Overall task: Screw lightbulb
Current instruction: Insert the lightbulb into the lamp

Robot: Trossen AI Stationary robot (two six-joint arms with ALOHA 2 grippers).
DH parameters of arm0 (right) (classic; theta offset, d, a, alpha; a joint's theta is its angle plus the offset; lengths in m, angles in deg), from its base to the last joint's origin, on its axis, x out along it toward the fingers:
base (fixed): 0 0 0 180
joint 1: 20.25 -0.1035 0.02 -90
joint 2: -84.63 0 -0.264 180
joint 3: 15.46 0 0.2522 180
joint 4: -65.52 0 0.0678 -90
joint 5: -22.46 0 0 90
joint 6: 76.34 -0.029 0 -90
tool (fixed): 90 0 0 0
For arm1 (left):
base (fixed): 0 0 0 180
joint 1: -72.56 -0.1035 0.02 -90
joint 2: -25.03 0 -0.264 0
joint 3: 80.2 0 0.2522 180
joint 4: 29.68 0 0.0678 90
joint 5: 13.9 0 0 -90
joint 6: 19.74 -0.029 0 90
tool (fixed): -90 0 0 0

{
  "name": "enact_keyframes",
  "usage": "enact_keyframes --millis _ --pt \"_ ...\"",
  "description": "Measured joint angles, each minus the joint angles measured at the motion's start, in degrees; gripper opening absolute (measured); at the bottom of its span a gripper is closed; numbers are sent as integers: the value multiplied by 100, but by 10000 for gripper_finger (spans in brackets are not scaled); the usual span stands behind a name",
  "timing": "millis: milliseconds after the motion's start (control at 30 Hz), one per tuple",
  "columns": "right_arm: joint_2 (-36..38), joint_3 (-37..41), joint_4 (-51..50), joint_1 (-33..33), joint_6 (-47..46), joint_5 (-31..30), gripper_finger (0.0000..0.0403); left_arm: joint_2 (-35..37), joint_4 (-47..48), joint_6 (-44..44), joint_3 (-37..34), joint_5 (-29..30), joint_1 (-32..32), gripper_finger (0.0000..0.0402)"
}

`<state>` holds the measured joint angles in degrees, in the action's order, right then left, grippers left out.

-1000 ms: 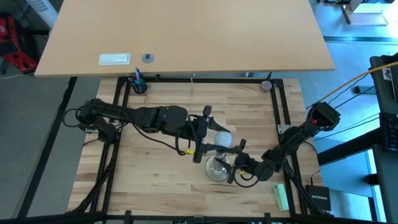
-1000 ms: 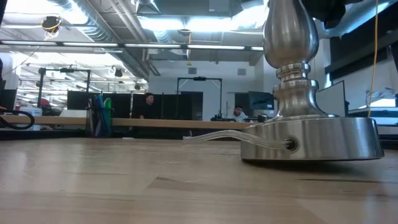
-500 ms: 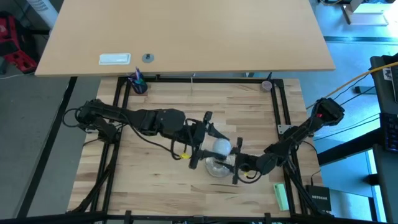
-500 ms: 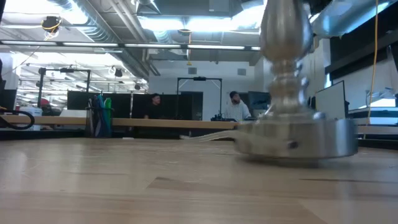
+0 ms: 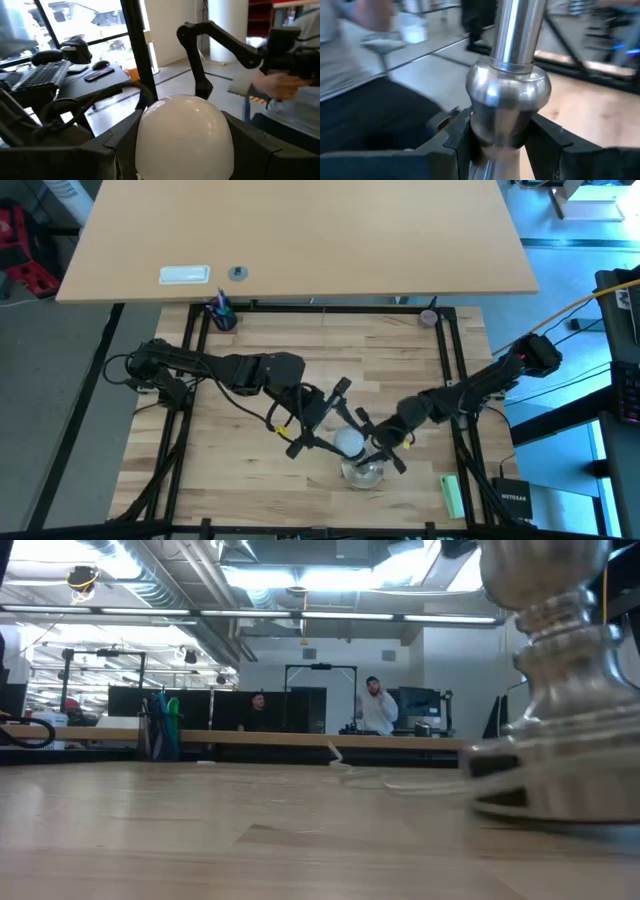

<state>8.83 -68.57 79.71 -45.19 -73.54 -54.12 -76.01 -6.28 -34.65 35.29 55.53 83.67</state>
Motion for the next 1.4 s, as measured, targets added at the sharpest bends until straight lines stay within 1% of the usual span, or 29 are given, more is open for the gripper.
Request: enact_keyframes --millis 67,167,200,300,400,433,467,567,633,700,767,833,933,1000,1033,1167,1300,1400 --pt "-16 0 -47 208 -81 468 143 0 69 -28 0 -86 -67 221" --pt "-22 -4 -40 386 -100 543 143 4 81 -22 2 -83 -122 221" --pt "-22 -4 -43 410 -102 469 143 7 92 -12 2 -79 -133 221" --pt "-11 -14 -166 384 -284 -391 143 15 159 116 -2 20 -154 221" --pt "32 -30 -362 368 -334 -904 145 15 199 191 0 264 -159 221" --pt "50 -39 -419 371 -328 -994 160 17 225 204 0 381 -159 221" --pt "82 -48 -455 373 -336 -1103 185 18 249 232 2 504 -156 221" --pt "304 -83 -681 374 -600 -1607 274 20 266 370 7 851 -156 221" --pt "534 -83 -1060 290 -737 -2044 319 22 273 438 9 992 -156 221" --pt "842 -83 -1549 169 -848 -2553 349 20 247 527 11 1138 -157 221" --pt "1188 -78 -2032 -2 -1068 -3004 362 22 250 596 11 1317 -159 221" --pt "1533 -72 -2450 -215 -1392 -3445 364 22 252 633 11 1440 -156 221" --pt "1911 -74 -2899 -643 -1950 -4290 354 22 246 652 11 1583 -131 221" --pt "1926 -72 -3054 -955 -2242 -4820 343 22 246 689 11 1613 -121 221" --pt "1875 -69 -3072 -1101 -2369 -4980 337 22 244 724 11 1667 -126 221" --pt "1380 -66 -2911 -1599 -2798 -5414 311 22 242 852 11 1846 -139 221" --pt "551 -60 -2051 -1751 -2781 -5764 292 22 237 849 11 1848 -130 221" --pt "-49 -53 -1378 -1741 -2763 -6234 281 22 242 879 11 1853 -135 221"
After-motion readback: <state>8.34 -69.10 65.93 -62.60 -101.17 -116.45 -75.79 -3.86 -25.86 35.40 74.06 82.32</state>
